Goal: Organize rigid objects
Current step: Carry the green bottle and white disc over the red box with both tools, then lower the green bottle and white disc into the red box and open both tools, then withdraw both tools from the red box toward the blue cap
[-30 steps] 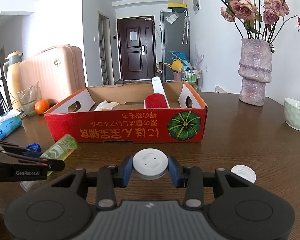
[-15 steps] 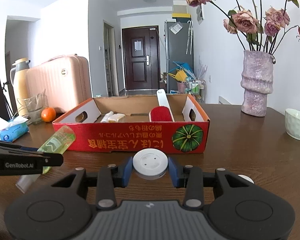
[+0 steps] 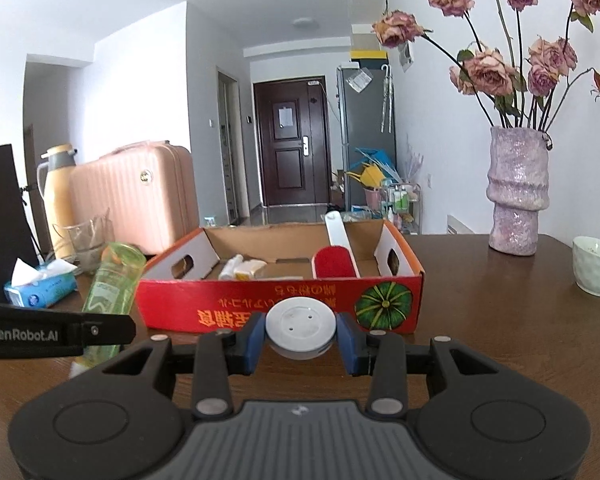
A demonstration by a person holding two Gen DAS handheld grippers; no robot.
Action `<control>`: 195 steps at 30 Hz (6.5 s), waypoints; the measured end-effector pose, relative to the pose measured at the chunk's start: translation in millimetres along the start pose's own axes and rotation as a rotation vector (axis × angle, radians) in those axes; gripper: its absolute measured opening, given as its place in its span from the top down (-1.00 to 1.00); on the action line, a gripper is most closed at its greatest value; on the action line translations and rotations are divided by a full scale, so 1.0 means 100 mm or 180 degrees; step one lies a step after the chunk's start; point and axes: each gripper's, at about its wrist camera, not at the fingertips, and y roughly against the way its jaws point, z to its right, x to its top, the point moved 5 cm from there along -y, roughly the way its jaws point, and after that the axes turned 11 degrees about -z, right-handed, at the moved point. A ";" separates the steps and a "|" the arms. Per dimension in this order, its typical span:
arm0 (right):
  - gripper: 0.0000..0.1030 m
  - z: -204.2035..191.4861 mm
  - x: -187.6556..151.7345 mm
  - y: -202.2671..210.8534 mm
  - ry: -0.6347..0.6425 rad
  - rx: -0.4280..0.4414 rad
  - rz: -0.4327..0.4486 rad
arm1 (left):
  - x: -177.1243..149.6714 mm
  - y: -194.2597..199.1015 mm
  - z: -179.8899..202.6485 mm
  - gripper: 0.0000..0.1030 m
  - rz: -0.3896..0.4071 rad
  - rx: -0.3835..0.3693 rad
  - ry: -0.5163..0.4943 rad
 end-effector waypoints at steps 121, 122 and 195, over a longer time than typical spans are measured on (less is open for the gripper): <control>-1.00 0.16 1.14 -1.90 -0.0046 -0.0489 -0.0168 | 1.67 -1.63 -0.47 -1.00 0.0079 0.0682 0.0289; -1.00 0.17 1.14 -1.91 -0.0049 -0.0484 -0.0174 | 1.67 -1.64 -0.47 -1.00 0.0075 0.0685 0.0289; -1.00 0.12 0.07 -0.01 0.0059 -0.0423 0.0033 | 0.15 -0.05 -0.32 -1.00 0.0285 0.0633 0.0028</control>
